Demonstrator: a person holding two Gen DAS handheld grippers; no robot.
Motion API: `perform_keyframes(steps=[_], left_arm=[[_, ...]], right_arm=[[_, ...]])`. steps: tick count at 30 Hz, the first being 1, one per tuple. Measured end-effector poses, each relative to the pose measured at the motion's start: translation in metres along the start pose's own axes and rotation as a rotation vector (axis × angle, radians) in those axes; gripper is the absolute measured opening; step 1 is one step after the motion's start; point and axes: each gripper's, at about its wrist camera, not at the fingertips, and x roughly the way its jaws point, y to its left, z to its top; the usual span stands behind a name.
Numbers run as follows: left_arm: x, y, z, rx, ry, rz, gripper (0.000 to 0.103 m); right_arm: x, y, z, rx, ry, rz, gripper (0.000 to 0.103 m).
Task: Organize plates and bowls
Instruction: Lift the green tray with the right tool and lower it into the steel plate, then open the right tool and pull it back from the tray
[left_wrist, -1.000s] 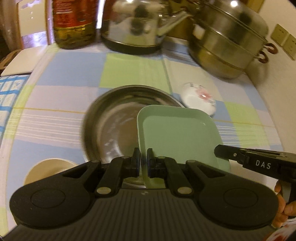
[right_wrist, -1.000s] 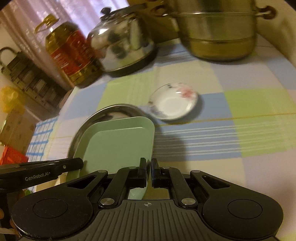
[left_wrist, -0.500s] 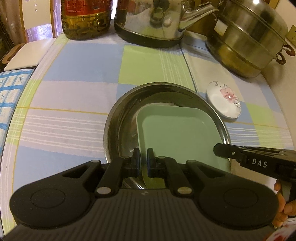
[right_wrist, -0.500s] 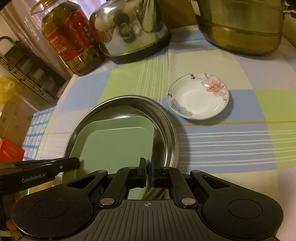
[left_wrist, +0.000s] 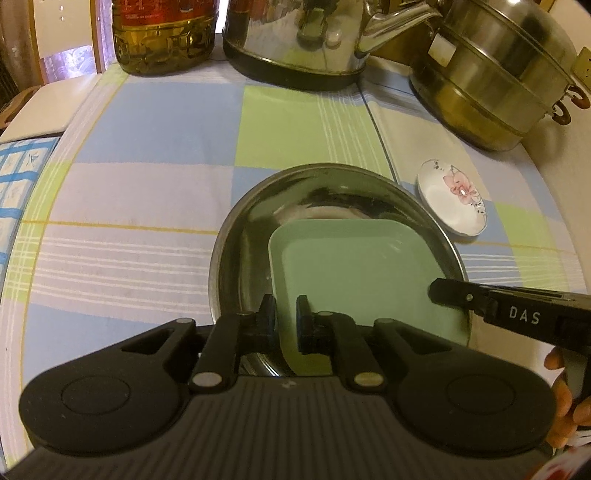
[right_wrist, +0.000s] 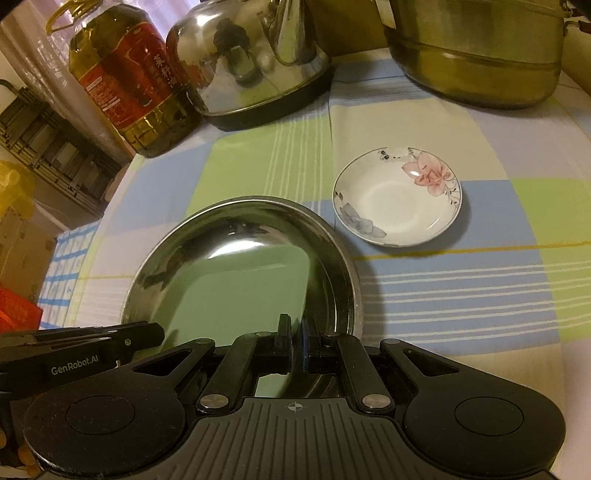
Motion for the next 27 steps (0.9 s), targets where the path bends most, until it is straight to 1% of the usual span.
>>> perform_keyframes(steps=[5,10,12,13,15,17,18,20,25,27], left_arm=[[-0.007,-0.002,0.002,0.003,-0.023,0.003,0.011],[-0.018,-0.007,0.001,0.009,-0.050,0.011,0.018],[-0.024,-0.010,0.000,0.012,-0.060,0.015,0.023],[-0.028,-0.012,-0.001,0.012,-0.068,0.015,0.024],[-0.036,-0.015,-0.004,0.015,-0.083,0.016,0.025],[-0.044,-0.019,-0.007,0.019,-0.097,0.024,0.028],[-0.049,-0.022,-0.010,0.020,-0.106,0.031,0.032],[-0.059,-0.027,-0.014,0.020,-0.128,0.041,0.037],[-0.085,-0.043,-0.033,-0.001,-0.168,0.055,0.045],[-0.094,-0.051,-0.043,-0.009,-0.179,0.064,0.052]], right_arm=[[-0.005,0.001,0.000,-0.009,-0.013,0.005,0.006],[-0.012,0.004,-0.001,-0.017,-0.028,0.019,0.008],[-0.017,0.004,-0.002,-0.015,-0.033,0.028,0.014],[-0.018,0.004,-0.002,-0.016,-0.036,0.032,0.016],[-0.024,0.004,-0.004,-0.016,-0.044,0.044,0.027],[-0.031,0.003,-0.006,-0.015,-0.052,0.057,0.031],[-0.035,0.002,-0.007,-0.015,-0.056,0.064,0.032],[-0.043,0.000,-0.009,-0.016,-0.061,0.079,0.034],[-0.068,-0.012,-0.019,-0.027,-0.066,0.119,0.039],[-0.080,-0.019,-0.024,-0.032,-0.067,0.133,0.040]])
